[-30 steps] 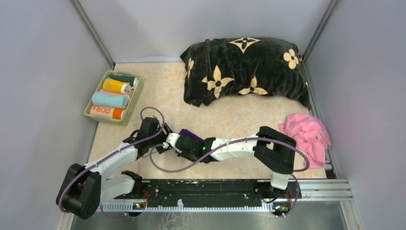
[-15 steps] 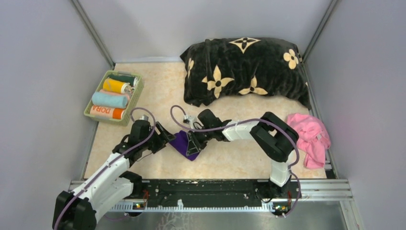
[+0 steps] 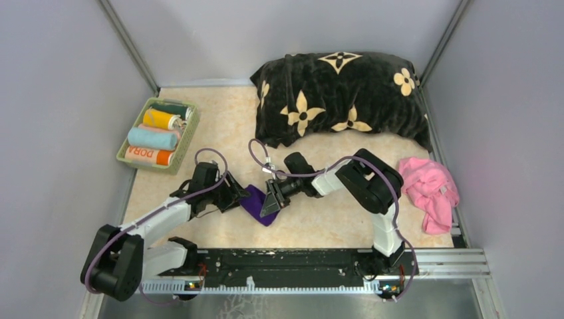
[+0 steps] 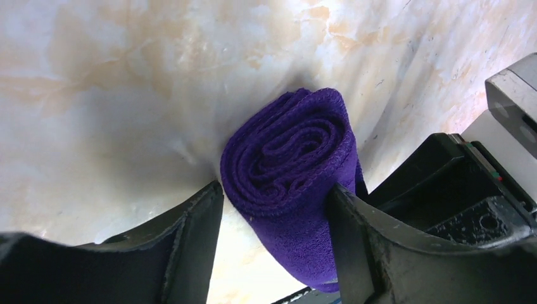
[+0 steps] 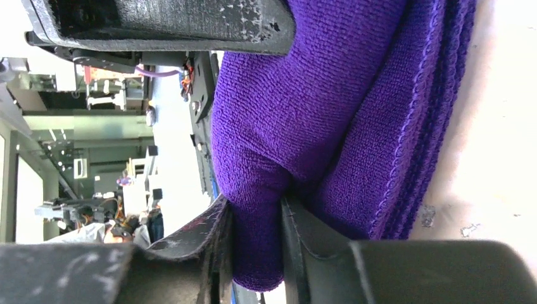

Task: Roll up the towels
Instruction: Roll the towel at the center of the board.

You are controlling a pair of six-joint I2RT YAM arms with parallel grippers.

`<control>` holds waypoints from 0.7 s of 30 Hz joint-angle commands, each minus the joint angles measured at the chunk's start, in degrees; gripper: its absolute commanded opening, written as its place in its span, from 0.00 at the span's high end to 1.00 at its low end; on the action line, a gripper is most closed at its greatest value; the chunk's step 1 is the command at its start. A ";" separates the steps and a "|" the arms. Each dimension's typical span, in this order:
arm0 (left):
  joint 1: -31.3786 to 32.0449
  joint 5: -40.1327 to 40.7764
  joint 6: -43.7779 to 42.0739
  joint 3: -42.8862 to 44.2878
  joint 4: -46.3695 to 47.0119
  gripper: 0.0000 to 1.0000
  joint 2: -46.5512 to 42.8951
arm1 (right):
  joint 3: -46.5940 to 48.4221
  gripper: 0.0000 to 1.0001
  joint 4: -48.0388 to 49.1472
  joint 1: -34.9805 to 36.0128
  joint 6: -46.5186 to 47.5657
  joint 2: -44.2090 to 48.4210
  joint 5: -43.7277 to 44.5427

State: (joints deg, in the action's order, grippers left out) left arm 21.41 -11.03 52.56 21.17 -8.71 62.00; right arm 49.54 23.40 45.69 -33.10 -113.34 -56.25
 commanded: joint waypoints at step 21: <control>-0.27 4.04 -2.17 -0.78 -2.54 0.40 3.37 | 9.83 0.38 -40.71 22.60 29.13 25.39 67.46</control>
State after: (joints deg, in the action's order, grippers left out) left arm 21.43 -11.33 52.36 21.71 -6.50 64.95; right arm 56.49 -15.07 62.81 -9.58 -89.19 -4.47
